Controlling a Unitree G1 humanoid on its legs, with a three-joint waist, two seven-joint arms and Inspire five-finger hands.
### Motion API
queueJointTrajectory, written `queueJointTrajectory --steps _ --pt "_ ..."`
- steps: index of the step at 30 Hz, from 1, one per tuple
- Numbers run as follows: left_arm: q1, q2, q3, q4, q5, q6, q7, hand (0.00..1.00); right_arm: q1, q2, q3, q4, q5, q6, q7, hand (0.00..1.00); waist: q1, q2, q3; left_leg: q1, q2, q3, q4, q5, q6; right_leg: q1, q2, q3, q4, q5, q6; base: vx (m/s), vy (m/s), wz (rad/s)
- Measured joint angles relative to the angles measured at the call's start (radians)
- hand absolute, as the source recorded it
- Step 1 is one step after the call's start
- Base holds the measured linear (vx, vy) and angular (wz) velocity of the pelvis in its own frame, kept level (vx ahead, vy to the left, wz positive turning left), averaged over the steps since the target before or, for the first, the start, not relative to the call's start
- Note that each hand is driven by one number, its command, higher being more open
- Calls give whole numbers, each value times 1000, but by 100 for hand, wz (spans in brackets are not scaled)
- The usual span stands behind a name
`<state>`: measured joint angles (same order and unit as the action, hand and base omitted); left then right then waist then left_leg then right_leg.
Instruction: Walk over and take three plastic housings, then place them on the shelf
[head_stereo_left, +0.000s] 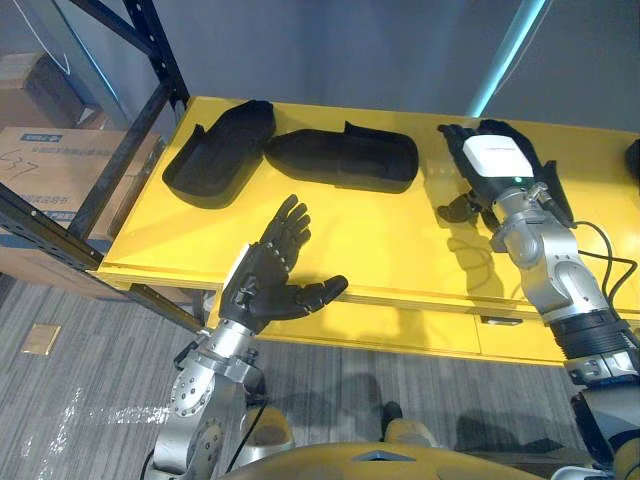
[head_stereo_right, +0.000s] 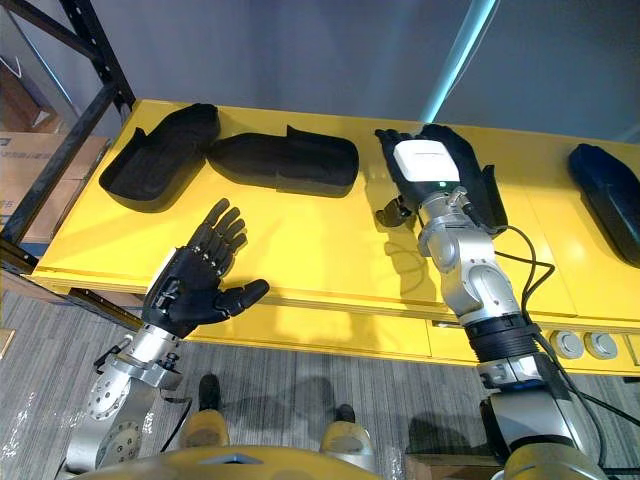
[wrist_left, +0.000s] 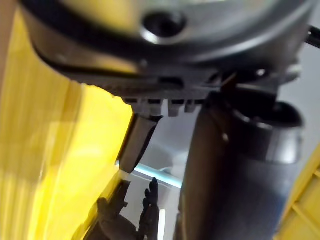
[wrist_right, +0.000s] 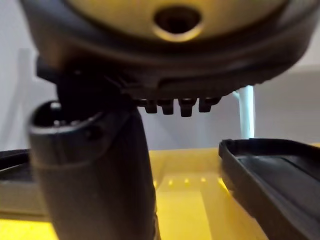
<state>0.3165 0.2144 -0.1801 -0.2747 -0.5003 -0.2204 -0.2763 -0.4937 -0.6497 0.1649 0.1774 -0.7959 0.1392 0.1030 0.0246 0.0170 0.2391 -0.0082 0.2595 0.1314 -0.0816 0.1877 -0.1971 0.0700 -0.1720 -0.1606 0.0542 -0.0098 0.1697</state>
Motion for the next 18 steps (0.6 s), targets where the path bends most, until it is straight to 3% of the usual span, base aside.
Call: queueJointTrajectory --steps 4,9,18 --pt "-38 -10 0 -2 0 0 14 100 -80 0 2 52 110 57 63 100 0 11 33 1 0 -2 25 -9 3 8 -3 1 17 -2 -2 -21 -3 -1" --pt "-39 -20 5 -3 0 1 15 100 -160 -4 5 168 207 68 105 100 3 23 50 11 0 -5 31 -17 3 6 -6 -1 34 -16 -14 -82 -4 -1" --pt "-32 -49 40 -17 0 1 5 100 -233 -91 84 260 222 -112 112 100 5 31 54 -10 0 -29 41 -17 2 0 -4 -18 32 -15 -14 -15 -10 4"
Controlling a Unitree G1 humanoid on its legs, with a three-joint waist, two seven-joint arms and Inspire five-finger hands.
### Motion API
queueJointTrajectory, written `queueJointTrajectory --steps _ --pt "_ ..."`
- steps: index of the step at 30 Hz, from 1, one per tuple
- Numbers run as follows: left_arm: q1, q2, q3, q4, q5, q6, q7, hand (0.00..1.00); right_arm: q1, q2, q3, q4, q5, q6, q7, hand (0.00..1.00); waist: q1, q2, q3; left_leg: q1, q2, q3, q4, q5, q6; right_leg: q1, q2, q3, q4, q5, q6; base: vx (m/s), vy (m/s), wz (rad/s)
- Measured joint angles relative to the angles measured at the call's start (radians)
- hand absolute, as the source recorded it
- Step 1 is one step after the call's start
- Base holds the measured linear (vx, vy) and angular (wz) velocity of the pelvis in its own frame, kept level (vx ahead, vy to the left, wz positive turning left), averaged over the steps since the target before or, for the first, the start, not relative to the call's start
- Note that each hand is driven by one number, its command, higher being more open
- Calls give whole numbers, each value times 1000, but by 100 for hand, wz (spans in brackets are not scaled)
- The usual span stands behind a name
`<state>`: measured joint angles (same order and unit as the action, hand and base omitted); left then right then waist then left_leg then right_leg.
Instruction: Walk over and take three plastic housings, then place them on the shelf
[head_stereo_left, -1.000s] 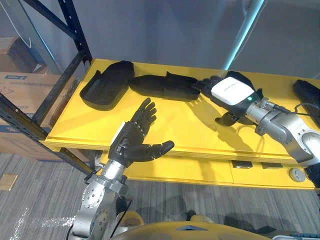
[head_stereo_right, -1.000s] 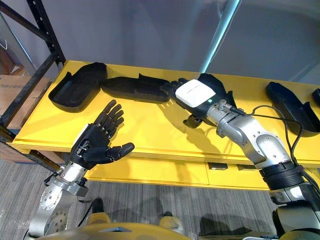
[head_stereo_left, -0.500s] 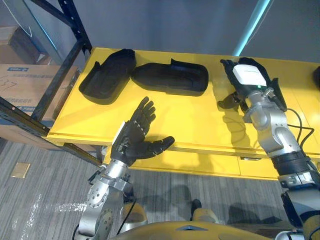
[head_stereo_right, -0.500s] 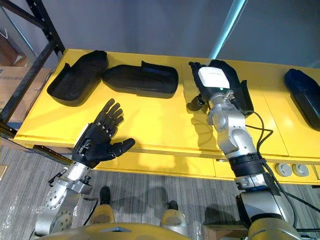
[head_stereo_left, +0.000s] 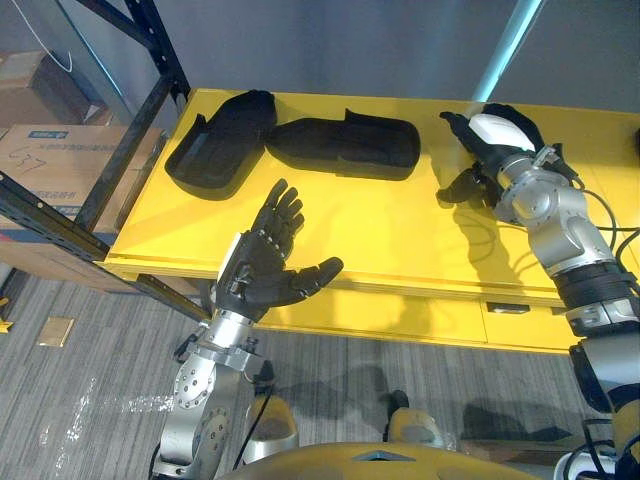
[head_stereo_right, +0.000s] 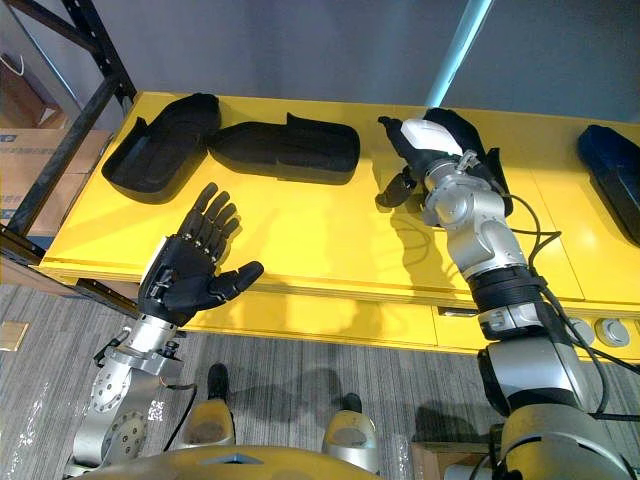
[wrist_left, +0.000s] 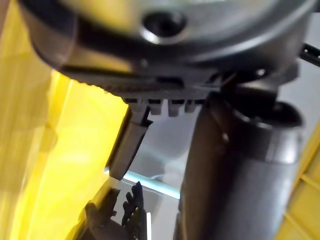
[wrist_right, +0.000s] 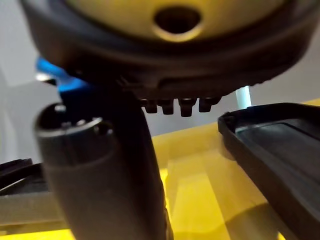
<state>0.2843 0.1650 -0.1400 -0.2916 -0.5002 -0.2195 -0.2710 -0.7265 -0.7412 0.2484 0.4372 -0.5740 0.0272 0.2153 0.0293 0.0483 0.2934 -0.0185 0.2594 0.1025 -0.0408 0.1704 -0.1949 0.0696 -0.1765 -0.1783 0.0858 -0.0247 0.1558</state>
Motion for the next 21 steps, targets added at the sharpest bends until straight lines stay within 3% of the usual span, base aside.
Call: queueJointTrajectory --steps 7,14,21 --pt "0 -2 1 -1 0 0 -22 100 -1 -44 37 -21 0 -107 -1 100 -4 0 0 -1 0 0 2 2 -3 2 1 -1 -1 5 8 21 -8 0" --pt "0 -1 -4 -1 1 0 -21 100 -1 -25 97 -107 76 -132 57 100 5 2 1 4 0 0 2 0 -4 7 1 -1 -1 5 8 0 0 0" --pt "2 -1 -9 -1 1 1 -10 100 -33 48 147 -178 268 -118 104 100 43 13 7 8 0 -6 1 -7 -7 18 1 -8 -2 4 8 -9 -3 2"
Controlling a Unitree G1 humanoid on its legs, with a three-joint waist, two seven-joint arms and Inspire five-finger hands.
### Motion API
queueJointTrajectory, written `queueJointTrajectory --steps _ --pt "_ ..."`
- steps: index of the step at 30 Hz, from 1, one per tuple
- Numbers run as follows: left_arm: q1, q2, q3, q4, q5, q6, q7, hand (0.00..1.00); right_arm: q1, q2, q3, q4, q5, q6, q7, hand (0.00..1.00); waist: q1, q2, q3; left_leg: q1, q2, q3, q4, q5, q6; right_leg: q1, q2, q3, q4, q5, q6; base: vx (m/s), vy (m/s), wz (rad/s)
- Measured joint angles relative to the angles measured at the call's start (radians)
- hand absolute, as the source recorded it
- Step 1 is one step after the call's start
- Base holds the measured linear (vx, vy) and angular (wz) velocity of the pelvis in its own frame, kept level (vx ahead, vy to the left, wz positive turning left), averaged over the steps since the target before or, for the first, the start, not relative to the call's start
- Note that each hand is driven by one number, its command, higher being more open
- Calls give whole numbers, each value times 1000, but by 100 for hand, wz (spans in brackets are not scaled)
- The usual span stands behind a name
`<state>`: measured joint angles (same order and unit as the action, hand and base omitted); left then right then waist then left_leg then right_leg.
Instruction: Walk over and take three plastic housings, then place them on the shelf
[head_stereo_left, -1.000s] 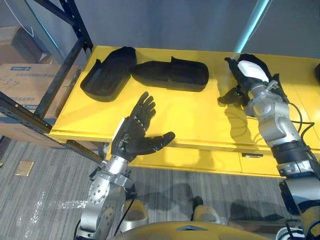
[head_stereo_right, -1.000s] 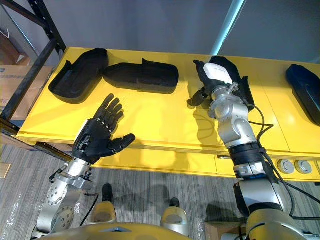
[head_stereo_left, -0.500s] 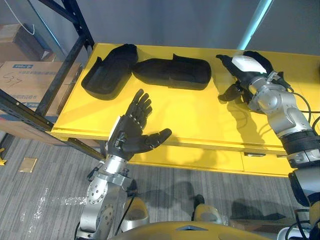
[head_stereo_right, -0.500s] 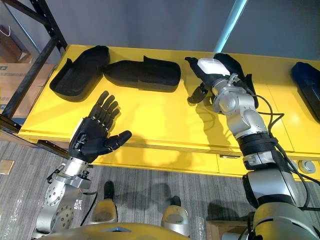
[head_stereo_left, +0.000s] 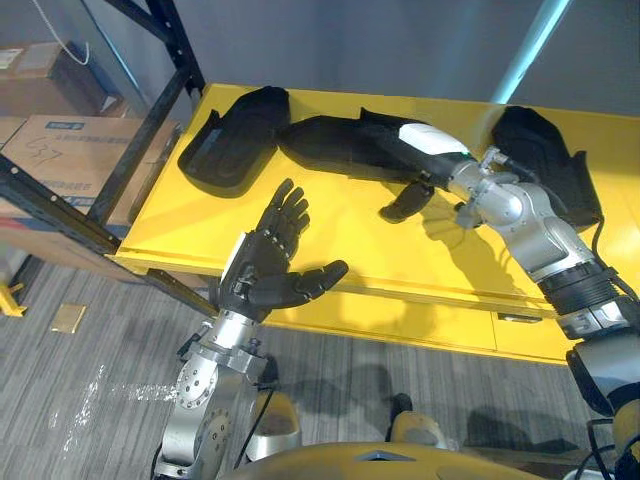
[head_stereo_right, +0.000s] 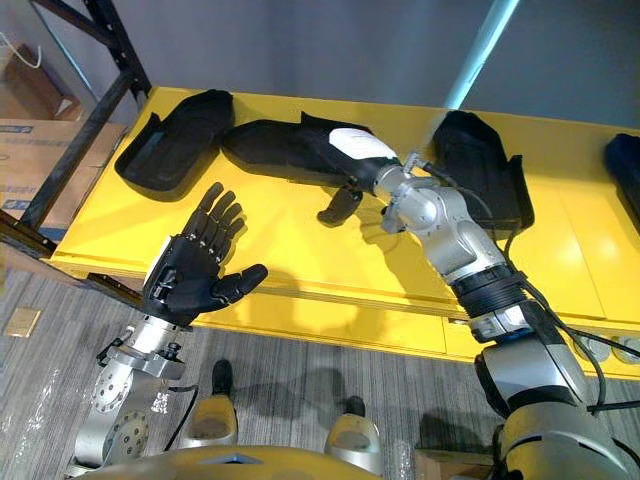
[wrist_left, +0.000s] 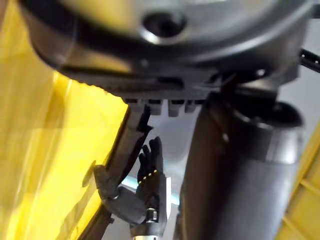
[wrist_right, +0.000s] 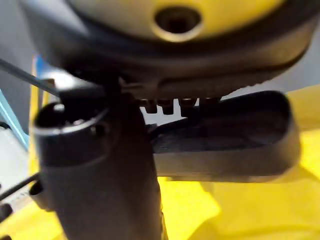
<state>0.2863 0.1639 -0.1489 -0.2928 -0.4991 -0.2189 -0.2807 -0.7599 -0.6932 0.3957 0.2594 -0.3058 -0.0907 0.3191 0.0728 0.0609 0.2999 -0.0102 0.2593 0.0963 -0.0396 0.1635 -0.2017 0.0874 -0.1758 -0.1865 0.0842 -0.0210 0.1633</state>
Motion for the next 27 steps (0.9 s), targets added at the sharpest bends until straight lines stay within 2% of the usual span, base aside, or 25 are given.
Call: queueJointTrajectory --steps 3,5,7,14,18,19,24,27 --pt "2 1 0 0 0 2 7 100 -51 7 -2 -2 83 41 4 100 9 -1 0 -3 -1 -5 0 6 -1 1 0 -3 0 0 0 -4 -5 3" --pt "6 0 1 0 0 3 12 100 -73 22 -6 -2 81 61 5 100 8 -1 0 -3 -1 -6 0 10 4 1 0 -3 0 0 0 0 0 0" --pt "13 0 -1 0 0 6 12 100 -81 38 -13 -4 72 74 5 100 9 -1 0 -3 -1 -6 0 10 4 2 0 -3 0 1 0 0 0 0" --pt "39 0 -1 1 0 8 22 100 -81 74 -12 -6 -14 175 5 100 11 -1 2 -5 -1 -7 0 9 3 -1 0 -4 2 1 1 0 0 0" --pt "39 0 0 1 -1 8 31 100 -85 75 -13 31 -44 230 53 100 10 0 5 -12 -1 -9 0 8 3 -9 0 -4 6 1 1 0 0 0" --pt "39 0 0 1 -1 8 31 100 -89 75 -12 45 -50 249 74 0 9 1 9 -14 -1 -10 1 9 3 -13 0 -4 9 1 1 0 0 0" --pt "39 -1 0 1 -1 7 40 100 -134 75 -15 96 -80 300 139 0 5 5 37 -18 -1 -11 3 9 4 -19 0 -4 18 -1 -1 0 0 0" --pt "34 -10 -1 1 -1 7 48 100 -172 75 -17 116 -110 300 132 0 4 14 50 -18 -1 -11 5 9 4 -20 -1 -4 21 -2 -2 0 0 0"
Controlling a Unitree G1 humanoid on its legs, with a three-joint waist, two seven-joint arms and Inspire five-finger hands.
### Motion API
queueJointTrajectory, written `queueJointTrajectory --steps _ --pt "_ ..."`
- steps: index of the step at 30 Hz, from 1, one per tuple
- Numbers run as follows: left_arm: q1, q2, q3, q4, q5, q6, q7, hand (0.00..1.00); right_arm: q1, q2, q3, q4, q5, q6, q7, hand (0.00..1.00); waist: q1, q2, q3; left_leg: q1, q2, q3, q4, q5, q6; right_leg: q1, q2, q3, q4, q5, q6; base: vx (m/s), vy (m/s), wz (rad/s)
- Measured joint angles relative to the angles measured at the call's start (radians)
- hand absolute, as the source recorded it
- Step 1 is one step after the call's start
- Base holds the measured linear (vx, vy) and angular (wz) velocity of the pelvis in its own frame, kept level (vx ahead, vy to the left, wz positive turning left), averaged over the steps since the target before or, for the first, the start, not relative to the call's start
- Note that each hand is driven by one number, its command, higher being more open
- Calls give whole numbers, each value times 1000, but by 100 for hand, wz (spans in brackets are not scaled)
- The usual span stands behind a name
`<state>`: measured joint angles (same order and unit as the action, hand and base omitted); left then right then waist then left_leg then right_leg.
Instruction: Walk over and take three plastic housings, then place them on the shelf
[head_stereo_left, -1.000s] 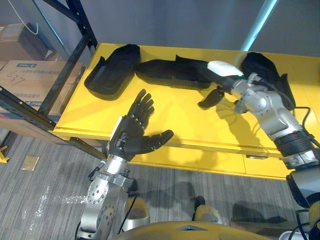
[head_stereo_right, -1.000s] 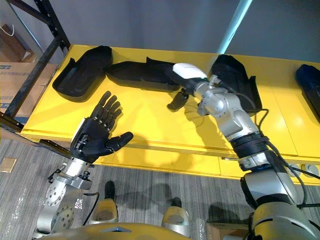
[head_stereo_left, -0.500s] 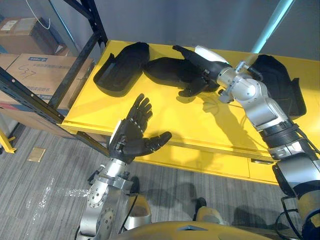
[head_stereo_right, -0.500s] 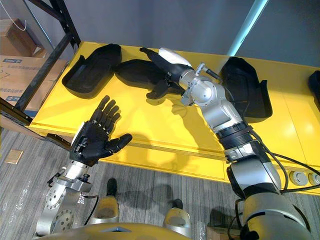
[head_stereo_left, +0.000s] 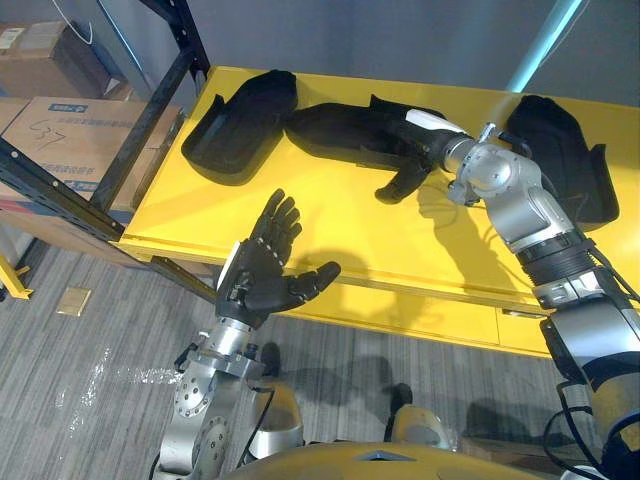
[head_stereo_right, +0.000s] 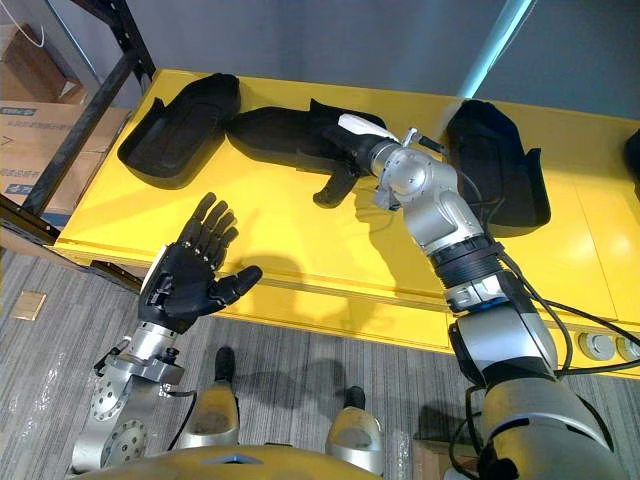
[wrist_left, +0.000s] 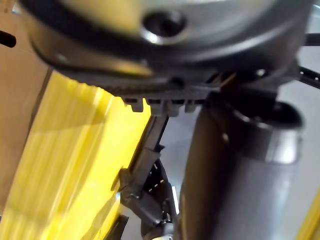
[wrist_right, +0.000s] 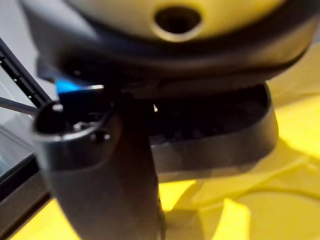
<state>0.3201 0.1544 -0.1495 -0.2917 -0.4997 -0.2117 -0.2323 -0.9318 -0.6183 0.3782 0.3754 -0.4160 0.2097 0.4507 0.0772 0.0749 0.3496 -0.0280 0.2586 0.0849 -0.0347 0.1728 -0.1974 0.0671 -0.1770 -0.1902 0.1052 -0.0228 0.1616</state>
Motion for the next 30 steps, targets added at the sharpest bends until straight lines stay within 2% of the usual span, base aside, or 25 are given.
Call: queueJointTrajectory --steps 7,11,19,22,23,25,30 --pt "-9 -2 -1 0 0 -5 23 100 -116 0 -25 119 -10 -47 -67 0 6 5 18 -20 -2 -7 16 -1 1 -19 -4 -1 19 -6 -2 -9 -2 0" --pt "-22 -2 -1 -2 0 -10 25 100 -114 -1 -25 178 -8 -85 -95 0 5 5 40 -23 -7 -12 22 -2 4 -21 -9 -6 34 -17 -7 -23 -5 4" --pt "-35 -4 -2 -2 0 -10 32 100 -117 -2 -29 201 -9 -99 -135 0 4 6 42 -35 -7 -20 26 -2 4 -28 -10 -14 35 -22 -8 -13 -4 2" --pt "-35 -20 -3 -2 0 -10 35 100 -109 21 -35 198 -51 -42 -203 0 7 7 43 -34 -7 -20 26 -2 4 -28 -10 -14 35 -19 -3 0 0 0" --pt "-36 -21 -8 -2 0 -10 41 100 -103 45 -49 191 -83 3 -228 0 7 7 43 -34 -7 -20 26 -2 4 -28 -10 -14 35 -18 -2 0 0 0" --pt "-37 -22 -16 -2 0 -11 45 100 -94 79 -84 165 -144 80 -243 0 7 8 43 -34 -10 -19 26 -2 4 -27 -13 -14 35 -18 -1 0 0 0" --pt "-35 -22 -42 -2 -1 -16 59 100 -34 131 -139 71 -241 217 -234 0 9 7 43 -21 -13 -9 26 0 6 -19 -17 -6 35 -16 2 4 -2 -4"
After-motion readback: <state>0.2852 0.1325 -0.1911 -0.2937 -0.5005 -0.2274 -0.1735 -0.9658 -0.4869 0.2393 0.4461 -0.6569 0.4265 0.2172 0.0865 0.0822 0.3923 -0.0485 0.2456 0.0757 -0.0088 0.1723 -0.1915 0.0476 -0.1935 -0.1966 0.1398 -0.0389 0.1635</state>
